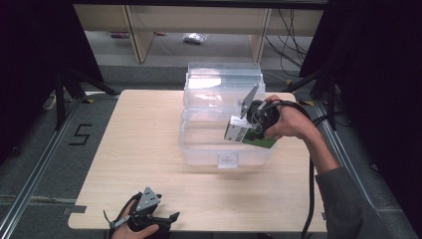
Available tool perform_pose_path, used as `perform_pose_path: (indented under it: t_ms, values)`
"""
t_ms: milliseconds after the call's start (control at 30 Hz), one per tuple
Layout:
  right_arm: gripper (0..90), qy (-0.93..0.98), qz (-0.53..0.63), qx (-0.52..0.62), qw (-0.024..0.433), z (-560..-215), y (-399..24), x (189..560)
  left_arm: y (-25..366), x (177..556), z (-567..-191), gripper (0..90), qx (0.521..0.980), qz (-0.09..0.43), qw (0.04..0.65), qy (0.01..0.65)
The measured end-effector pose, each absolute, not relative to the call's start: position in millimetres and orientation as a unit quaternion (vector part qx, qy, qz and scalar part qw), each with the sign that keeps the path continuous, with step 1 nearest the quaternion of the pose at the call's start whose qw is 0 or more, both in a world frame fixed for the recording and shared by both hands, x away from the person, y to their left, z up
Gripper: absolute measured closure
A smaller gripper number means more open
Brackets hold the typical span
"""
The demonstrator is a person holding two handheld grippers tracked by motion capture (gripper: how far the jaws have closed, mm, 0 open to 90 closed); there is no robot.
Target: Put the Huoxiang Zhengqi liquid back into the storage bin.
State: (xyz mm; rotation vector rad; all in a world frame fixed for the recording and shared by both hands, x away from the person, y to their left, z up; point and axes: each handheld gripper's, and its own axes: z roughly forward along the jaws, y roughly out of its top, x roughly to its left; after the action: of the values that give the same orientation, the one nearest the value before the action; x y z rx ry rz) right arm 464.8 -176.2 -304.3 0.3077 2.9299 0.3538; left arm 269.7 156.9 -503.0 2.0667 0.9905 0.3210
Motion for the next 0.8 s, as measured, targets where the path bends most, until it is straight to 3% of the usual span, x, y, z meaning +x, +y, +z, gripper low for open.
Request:
perform_pose_path:
  t_ms: [800]
  values:
    - [64.7, 0.987, 0.094, 0.108, 0.075, -338, -176, 506, 156, 268, -502, 14.8, 0.812, 0.122, 0.411, 0.397]
